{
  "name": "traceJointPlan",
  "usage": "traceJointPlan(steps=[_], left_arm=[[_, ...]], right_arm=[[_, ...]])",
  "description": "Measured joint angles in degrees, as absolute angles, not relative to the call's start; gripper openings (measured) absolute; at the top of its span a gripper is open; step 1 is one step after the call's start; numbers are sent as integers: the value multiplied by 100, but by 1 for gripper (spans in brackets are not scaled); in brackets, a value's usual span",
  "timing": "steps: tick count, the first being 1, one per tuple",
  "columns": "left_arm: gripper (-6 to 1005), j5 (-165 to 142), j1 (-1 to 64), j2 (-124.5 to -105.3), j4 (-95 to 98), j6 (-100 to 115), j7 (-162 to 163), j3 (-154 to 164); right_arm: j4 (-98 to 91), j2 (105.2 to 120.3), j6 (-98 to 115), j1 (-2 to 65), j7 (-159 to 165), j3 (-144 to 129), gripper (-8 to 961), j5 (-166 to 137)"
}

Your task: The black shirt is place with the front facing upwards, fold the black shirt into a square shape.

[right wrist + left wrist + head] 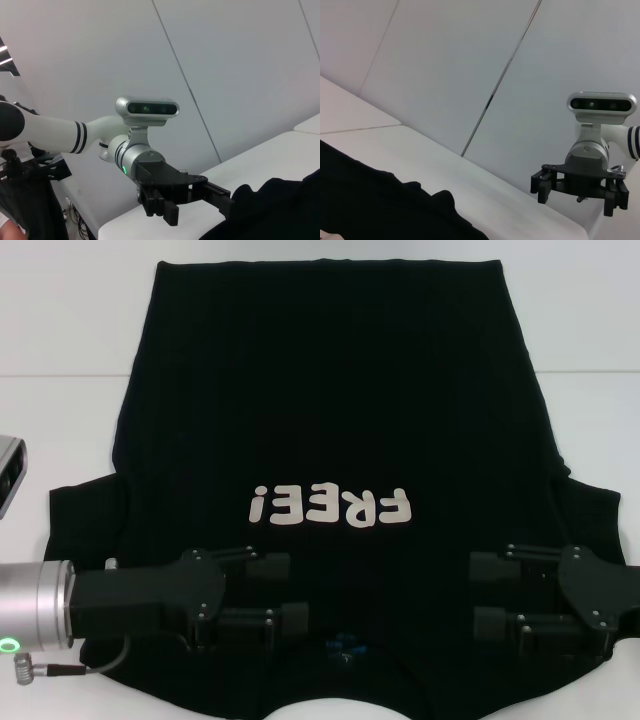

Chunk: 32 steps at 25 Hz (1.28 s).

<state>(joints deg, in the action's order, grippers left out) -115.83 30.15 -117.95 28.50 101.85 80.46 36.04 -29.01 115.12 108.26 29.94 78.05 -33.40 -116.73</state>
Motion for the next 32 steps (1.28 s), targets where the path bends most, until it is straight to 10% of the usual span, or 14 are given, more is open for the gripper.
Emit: traceJointPlan(steps=[16,27,32], left_arm=[[832,-11554,2968,-11786,2904,10199,8310,3474],[831,-12305,2567,-10994,4130,9936,10896,2367],[831,-13070,2546,-10931,4539,9839,11314,2135]], right_arm=[[-2900,11554,10768,2996,7805,-3342,781,-11672],[-2891,11629,10580,2936,7792,-3349,781,-11891],[-2891,11658,10433,2957,7805,-3349,781,-11963]])
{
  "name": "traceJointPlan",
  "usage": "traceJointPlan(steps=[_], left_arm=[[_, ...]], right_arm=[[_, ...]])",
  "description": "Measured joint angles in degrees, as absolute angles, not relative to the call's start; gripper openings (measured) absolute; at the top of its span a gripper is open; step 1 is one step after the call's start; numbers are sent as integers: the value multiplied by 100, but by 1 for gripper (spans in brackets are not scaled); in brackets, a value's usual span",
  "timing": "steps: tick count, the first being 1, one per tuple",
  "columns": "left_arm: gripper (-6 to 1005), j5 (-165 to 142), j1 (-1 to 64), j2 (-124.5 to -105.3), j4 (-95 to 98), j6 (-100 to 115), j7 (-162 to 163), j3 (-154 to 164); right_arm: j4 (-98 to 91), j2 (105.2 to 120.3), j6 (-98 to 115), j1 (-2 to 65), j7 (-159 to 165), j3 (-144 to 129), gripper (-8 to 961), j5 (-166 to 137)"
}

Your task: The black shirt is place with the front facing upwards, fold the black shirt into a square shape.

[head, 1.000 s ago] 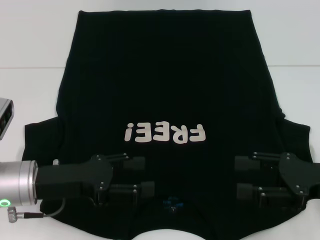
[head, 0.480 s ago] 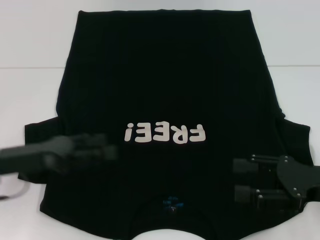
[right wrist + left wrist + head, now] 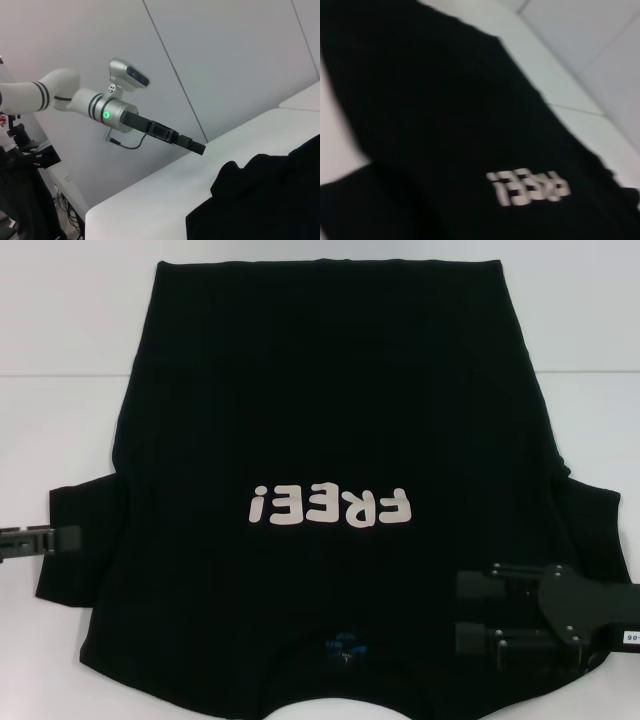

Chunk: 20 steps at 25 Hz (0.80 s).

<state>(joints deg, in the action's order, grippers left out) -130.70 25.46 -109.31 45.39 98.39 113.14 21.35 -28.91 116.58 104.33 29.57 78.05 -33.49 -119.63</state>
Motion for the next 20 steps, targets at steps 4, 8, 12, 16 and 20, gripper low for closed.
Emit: traceJointPlan(steps=[4,8,12,16,20], left_arm=[[830,-13340,2621,-10917,4664,9442,11440,2175],[831,-13707,2845,-10888,4593,9177,11468,2258],[830,-14182,3115,-10878,4467,8974,11507,2291],[829,-14455,3295,-10883,4333,8607,11514,2428],[829,-14522,3380,-10890,4271,8311,11527,2621]], right_arm=[[-2891,11657,10435,2993,7805,-3349,781,-11965],[-2891,11655,10430,2994,7805,-3349,781,-11980],[-2885,11664,10428,2949,7804,-3349,782,-11991],[-2883,11699,10420,2907,7778,-3349,782,-11991],[-2883,11726,10414,2884,7775,-3349,782,-11991]])
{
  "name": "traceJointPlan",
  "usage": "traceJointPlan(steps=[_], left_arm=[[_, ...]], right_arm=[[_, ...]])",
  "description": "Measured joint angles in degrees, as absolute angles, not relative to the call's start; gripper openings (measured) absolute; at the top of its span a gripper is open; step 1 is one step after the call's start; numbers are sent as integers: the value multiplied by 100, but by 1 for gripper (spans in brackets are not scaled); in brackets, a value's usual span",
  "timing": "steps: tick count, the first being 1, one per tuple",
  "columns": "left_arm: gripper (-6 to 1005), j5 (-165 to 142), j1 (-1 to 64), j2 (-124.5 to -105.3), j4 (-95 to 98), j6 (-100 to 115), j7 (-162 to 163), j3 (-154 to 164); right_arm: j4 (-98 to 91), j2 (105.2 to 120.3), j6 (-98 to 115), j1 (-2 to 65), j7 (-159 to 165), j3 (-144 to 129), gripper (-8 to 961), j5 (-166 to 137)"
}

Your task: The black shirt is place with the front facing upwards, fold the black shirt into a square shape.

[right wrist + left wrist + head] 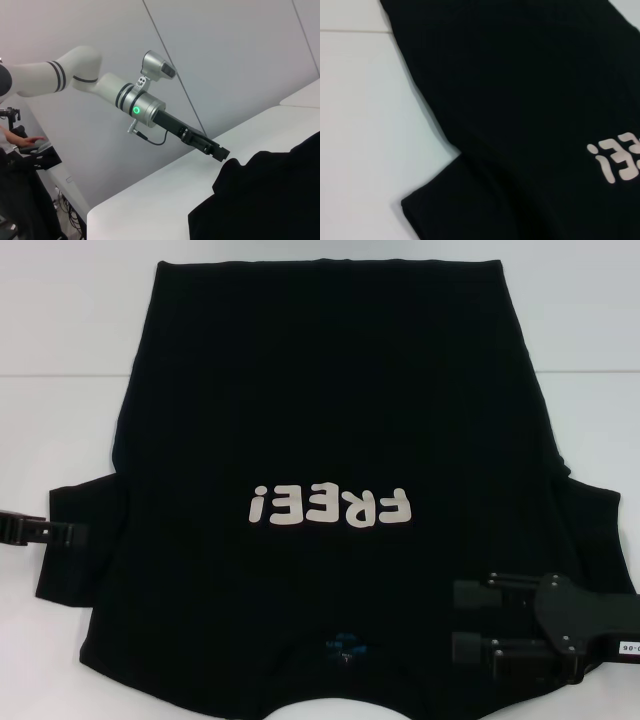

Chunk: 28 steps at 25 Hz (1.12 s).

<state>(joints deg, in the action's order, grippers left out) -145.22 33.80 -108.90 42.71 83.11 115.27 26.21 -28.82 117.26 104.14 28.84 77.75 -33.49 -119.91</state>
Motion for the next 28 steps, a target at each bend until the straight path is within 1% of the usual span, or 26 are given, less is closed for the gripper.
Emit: traceJointPlan(steps=[22,28], left_arm=[[828,-14711,3524,-10907,3908,7963,11672,3248],[815,-14725,3569,-10955,3910,7771,11821,3289]], right_arm=[[-2874,11788,10419,2866,7805,-3349,782,-11988],[-2874,11795,10415,2841,7786,-3343,782,-11988]])
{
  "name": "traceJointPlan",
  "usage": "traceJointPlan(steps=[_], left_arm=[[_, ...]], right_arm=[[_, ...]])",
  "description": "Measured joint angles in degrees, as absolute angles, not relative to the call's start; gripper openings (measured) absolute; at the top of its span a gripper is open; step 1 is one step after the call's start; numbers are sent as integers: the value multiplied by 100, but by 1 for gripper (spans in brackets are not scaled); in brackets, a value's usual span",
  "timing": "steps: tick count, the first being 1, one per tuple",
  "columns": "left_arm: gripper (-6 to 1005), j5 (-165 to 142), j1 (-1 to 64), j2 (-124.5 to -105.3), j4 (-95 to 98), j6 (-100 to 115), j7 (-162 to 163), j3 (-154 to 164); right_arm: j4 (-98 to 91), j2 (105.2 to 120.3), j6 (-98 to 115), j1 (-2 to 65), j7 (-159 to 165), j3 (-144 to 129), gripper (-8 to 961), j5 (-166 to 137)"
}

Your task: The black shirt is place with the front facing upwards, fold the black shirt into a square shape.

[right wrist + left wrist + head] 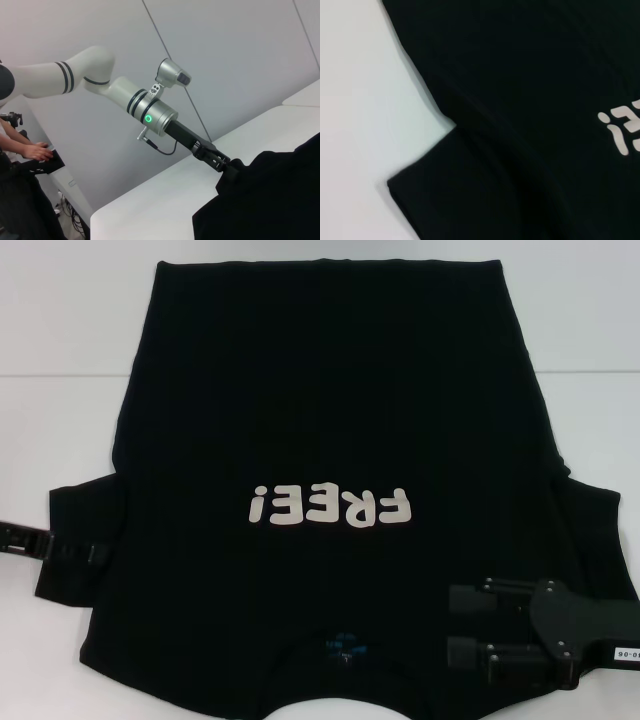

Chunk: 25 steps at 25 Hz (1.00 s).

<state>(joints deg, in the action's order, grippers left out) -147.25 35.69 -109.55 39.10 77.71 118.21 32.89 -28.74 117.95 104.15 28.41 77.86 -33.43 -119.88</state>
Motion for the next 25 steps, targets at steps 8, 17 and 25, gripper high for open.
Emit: traceJointPlan(steps=[8,17,25], left_arm=[[700,-14803,3620,-11012,3937,7578,11946,3310],[311,-14812,3622,-11001,3955,7556,11971,3314],[70,-14862,3608,-10998,3959,7550,11971,3288]], right_arm=[[-2874,11795,10407,2822,7760,-3320,782,-11988],[-2874,11795,10406,2813,7752,-3304,782,-11979],[-2874,11795,10391,2828,7761,-3299,782,-11969]])
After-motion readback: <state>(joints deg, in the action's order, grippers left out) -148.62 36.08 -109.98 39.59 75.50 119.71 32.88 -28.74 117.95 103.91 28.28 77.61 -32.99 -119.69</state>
